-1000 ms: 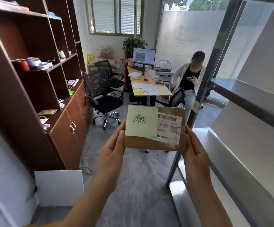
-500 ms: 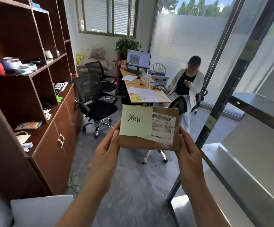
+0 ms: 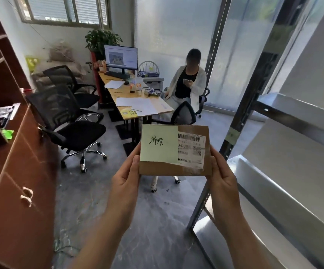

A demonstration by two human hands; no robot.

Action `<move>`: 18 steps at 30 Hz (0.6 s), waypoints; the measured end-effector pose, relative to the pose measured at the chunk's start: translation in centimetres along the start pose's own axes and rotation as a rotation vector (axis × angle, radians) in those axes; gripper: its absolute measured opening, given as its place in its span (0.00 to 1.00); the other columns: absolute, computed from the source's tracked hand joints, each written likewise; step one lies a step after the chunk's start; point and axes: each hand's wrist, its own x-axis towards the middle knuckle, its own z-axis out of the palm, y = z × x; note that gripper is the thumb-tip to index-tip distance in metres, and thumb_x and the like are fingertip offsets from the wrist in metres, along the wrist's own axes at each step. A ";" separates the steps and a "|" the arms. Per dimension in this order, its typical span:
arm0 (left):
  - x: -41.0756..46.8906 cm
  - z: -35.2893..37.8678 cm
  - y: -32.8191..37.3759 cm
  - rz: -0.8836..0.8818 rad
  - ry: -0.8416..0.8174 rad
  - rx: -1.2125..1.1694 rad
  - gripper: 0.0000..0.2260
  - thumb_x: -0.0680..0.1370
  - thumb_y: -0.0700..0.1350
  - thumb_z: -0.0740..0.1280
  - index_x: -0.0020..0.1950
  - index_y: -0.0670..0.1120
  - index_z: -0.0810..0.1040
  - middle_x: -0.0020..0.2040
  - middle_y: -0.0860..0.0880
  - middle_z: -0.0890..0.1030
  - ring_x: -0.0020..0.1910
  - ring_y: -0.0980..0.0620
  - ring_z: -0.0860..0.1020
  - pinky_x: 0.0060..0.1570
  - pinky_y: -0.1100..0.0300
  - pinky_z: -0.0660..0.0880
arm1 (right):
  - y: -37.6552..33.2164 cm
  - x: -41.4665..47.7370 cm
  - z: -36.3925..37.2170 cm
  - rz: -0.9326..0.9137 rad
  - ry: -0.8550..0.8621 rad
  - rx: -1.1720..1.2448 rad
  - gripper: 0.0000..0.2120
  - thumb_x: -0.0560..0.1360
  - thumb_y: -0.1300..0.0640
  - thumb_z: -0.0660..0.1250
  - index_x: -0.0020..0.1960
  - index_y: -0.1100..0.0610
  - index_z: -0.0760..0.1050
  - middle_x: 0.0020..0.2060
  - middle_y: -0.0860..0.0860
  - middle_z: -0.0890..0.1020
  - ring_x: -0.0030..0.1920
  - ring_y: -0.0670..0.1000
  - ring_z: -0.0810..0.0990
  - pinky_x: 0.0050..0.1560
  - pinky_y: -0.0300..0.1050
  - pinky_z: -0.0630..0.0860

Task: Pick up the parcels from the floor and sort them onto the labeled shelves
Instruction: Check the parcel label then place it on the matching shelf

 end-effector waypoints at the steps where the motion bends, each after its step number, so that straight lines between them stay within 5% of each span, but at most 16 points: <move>1: 0.8 0.2 -0.3 -0.010 -0.010 -0.007 0.14 0.75 0.58 0.63 0.57 0.70 0.82 0.64 0.60 0.83 0.68 0.60 0.76 0.71 0.56 0.68 | 0.4 0.5 -0.1 0.000 0.010 -0.007 0.18 0.85 0.57 0.56 0.72 0.51 0.75 0.63 0.46 0.83 0.62 0.41 0.81 0.57 0.29 0.78; 8: 5.9 2.9 -2.6 -0.039 -0.089 0.010 0.17 0.77 0.59 0.63 0.65 0.65 0.79 0.66 0.60 0.82 0.69 0.59 0.76 0.69 0.56 0.69 | 2.6 5.8 -1.8 0.001 0.092 -0.044 0.17 0.85 0.55 0.56 0.71 0.46 0.75 0.65 0.46 0.82 0.65 0.41 0.80 0.67 0.41 0.77; 14: 11.3 6.8 -3.8 -0.028 -0.106 0.040 0.18 0.77 0.57 0.62 0.66 0.63 0.79 0.62 0.60 0.84 0.65 0.60 0.79 0.61 0.64 0.73 | 3.5 11.3 -3.5 -0.023 0.115 -0.035 0.18 0.85 0.58 0.55 0.71 0.49 0.74 0.59 0.42 0.83 0.56 0.33 0.82 0.51 0.25 0.77; 18: 14.3 9.9 -4.7 -0.029 -0.128 0.047 0.17 0.81 0.51 0.59 0.69 0.56 0.77 0.57 0.57 0.86 0.53 0.60 0.85 0.48 0.71 0.79 | 3.8 14.2 -5.3 -0.031 0.166 -0.032 0.16 0.85 0.57 0.55 0.68 0.45 0.74 0.59 0.40 0.82 0.54 0.30 0.81 0.49 0.25 0.77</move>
